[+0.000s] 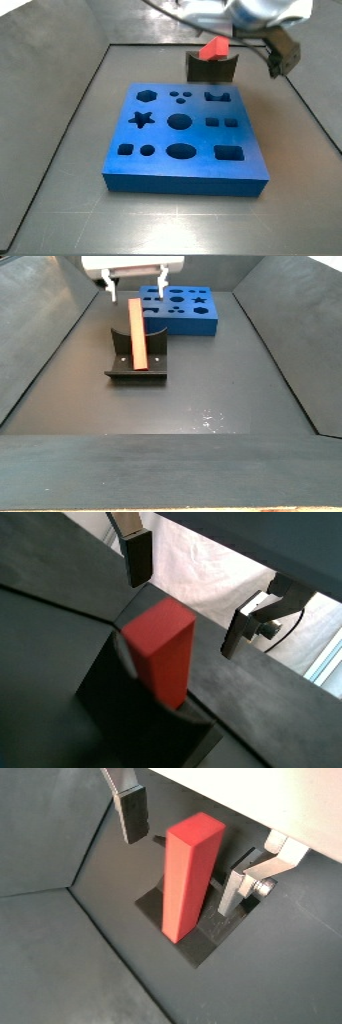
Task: Pick up the rectangle object. Move up. Place the rectangle object on the fixture. Regrasp the rectangle object. Move to above the board. Insert the rectangle object.
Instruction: Regrasp the rectangle object, then move to above the board.
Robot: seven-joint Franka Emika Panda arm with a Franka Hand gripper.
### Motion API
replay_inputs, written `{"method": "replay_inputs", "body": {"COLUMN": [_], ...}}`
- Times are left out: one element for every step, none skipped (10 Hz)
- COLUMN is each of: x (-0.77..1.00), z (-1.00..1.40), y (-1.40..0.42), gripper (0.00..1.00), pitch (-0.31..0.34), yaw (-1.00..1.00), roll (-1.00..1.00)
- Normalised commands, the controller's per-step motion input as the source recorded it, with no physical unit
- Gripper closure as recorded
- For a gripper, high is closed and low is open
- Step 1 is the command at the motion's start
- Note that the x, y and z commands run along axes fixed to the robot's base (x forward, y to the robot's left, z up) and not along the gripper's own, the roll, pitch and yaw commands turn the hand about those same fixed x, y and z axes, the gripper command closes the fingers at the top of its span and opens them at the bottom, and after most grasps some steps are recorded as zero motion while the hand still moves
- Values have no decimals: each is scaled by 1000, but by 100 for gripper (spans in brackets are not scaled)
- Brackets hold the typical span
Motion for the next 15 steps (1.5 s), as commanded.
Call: {"method": "replay_inputs", "body": {"x": [135,128,115,95,91,85,0,-249,-249,-245,-237,-231,-230,-225,-225], "z": [-966,-824,-686,-467,-381,-214,0,1000,1000,1000,1000,1000,1000,1000,1000], "y": [-4,-8,-7,-12,-14,-14,0,-107,-107,-95,-88,-83,-78,-72,-70], "gripper": [0,0,0,0,0,0,100,100,100,100,100,100,100,100,100], "pitch": [-18,-3,14,26,26,20,0,-64,-63,-113,-153,-186,-188,-178,-162], "yaw": [-1,-2,4,20,30,50,0,167,166,134,99,44,7,-34,-52], "roll": [68,65,69,70,68,69,0,-300,-300,-258,-205,-146,-117,-93,-89]}}
